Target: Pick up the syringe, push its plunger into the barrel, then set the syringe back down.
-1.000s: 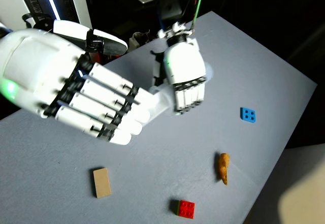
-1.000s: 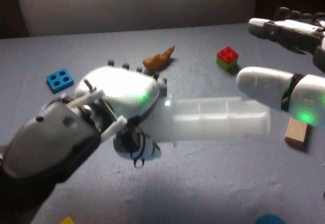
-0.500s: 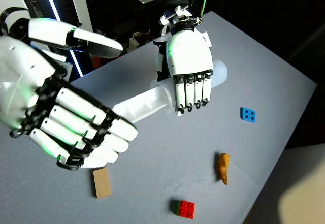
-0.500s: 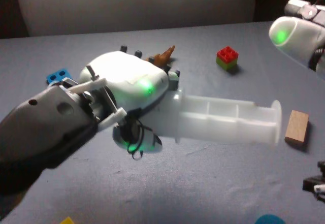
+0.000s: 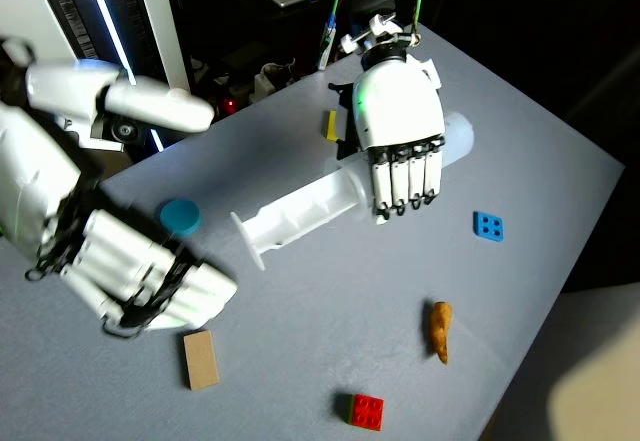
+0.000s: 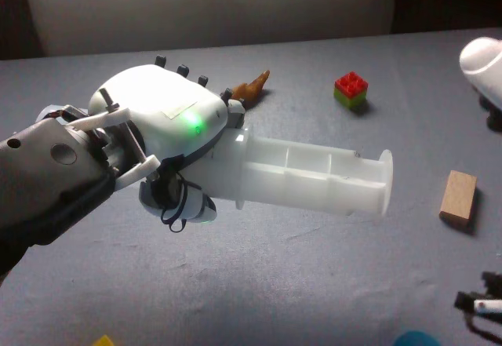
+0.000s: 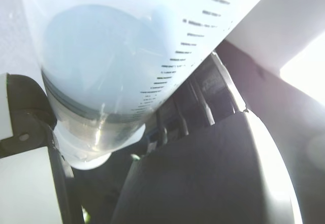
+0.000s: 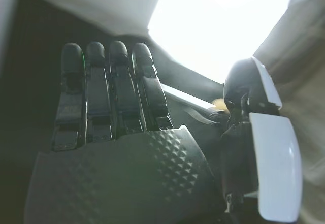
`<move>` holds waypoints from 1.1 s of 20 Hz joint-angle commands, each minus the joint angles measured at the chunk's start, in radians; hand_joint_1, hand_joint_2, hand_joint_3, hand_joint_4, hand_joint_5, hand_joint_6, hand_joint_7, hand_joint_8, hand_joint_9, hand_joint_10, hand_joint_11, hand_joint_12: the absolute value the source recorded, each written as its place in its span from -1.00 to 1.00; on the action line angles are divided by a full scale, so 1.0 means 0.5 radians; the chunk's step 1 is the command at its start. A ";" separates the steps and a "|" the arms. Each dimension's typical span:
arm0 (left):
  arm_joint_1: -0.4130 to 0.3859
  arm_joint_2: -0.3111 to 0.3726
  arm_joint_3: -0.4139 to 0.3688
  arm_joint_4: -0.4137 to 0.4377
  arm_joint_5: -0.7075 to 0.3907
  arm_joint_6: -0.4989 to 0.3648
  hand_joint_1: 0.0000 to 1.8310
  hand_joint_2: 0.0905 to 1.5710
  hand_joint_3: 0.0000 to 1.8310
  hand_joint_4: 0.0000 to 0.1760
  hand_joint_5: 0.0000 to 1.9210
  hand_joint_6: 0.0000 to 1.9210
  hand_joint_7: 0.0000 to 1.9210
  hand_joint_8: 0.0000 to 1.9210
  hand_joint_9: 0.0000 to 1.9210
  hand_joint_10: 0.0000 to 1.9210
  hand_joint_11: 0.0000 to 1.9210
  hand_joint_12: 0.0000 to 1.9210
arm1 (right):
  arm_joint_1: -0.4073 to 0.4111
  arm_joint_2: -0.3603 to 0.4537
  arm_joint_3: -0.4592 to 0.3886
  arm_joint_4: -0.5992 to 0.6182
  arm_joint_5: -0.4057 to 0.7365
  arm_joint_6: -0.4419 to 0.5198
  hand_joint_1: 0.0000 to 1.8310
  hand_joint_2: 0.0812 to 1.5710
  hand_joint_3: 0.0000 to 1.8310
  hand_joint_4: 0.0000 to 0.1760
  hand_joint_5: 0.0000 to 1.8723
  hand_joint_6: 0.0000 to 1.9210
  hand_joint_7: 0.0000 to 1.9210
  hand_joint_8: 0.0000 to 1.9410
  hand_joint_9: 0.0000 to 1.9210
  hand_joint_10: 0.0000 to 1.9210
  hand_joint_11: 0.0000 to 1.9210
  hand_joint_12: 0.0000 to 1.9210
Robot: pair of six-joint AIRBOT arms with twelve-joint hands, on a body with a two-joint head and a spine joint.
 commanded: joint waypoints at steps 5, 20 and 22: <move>-0.087 0.023 -0.007 0.038 -0.117 0.084 0.50 0.40 -1.00 -1.00 0.01 -0.11 -0.07 0.21 -0.09 0.37 -0.26 0.46 | -0.050 -0.204 0.002 -0.039 0.319 0.030 -0.84 0.39 -1.00 -1.00 -0.70 -1.00 -0.71 -1.00 -0.73 -1.00 -1.00 -0.20; -0.142 0.023 -0.005 -0.089 -0.097 0.180 0.50 0.40 -1.00 -1.00 -0.02 -0.02 -0.04 0.14 -0.10 0.37 -0.26 0.41 | 0.037 -0.477 0.045 0.143 0.428 0.123 -0.82 0.40 -1.00 -1.00 -0.71 -0.99 -0.71 -1.00 -0.74 -0.99 -1.00 -0.24; -0.141 0.019 -0.004 -0.123 -0.100 0.179 0.50 0.40 -1.00 -1.00 -0.02 -0.02 -0.04 0.14 -0.10 0.37 -0.26 0.41 | 0.038 -0.515 0.069 0.142 0.436 0.112 -0.82 0.40 -1.00 -1.00 -0.71 -0.99 -0.71 -1.00 -0.74 -0.99 -1.00 -0.23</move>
